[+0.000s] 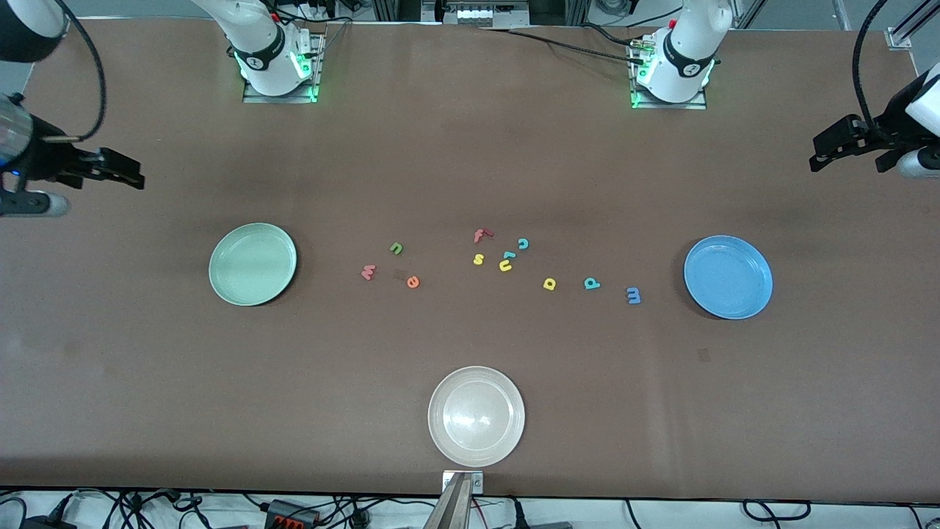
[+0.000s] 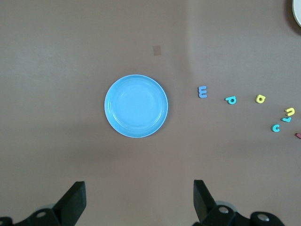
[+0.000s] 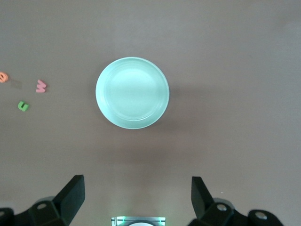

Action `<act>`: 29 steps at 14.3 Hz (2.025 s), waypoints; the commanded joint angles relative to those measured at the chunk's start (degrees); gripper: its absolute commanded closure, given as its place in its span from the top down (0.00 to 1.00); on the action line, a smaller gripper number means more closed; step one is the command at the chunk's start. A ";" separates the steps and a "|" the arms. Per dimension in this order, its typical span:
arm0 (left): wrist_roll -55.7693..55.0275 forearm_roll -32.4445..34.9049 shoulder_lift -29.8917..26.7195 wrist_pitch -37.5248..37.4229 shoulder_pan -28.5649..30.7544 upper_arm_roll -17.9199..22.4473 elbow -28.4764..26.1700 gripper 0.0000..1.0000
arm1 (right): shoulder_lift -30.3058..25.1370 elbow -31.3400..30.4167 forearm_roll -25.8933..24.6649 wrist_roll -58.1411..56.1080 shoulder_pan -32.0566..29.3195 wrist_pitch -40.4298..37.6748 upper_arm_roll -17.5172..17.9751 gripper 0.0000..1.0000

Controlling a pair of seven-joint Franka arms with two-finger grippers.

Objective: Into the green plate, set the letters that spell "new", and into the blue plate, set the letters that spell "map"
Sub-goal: 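Move the right gripper toward the pink letter near the green plate, then grasp the pink letter with the right gripper while the left gripper reaches letters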

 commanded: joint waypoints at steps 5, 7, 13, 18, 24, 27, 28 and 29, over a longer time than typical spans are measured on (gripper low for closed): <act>0.28 -0.67 -0.09 -0.66 0.23 0.15 0.92 1.00 | 13.02 0.12 0.63 5.63 9.21 10.47 -0.18 1.00; 0.28 -0.67 -0.09 -0.66 0.23 0.06 0.92 1.00 | 16.63 -1.54 0.72 9.96 11.76 15.73 -0.09 1.00; 0.28 -0.67 -0.09 -0.66 0.23 0.15 0.92 1.00 | 23.84 -2.25 1.07 19.45 19.94 23.57 -0.09 1.00; 0.28 -0.67 -0.09 -0.66 0.32 0.15 0.92 1.00 | 28.68 -2.17 4.48 29.73 22.59 30.95 -0.09 0.90; 0.11 -0.67 0.52 -2.23 0.15 -0.55 0.48 1.00 | 32.02 -1.99 10.39 31.23 23.46 33.16 -0.09 0.72; 0.28 -0.58 3.67 -4.95 -0.82 -0.90 0.65 1.00 | 33.25 -1.90 10.39 33.61 23.99 35.70 -0.09 0.72; -0.15 -0.75 4.90 -5.31 -0.91 -1.51 0.57 1.00 | 33.60 -1.90 10.39 33.61 24.17 36.23 -0.09 0.72; -0.33 -0.76 6.92 -5.66 -1.00 -2.65 0.57 1.00 | 33.70 -1.90 10.30 33.61 24.17 36.32 -0.09 0.71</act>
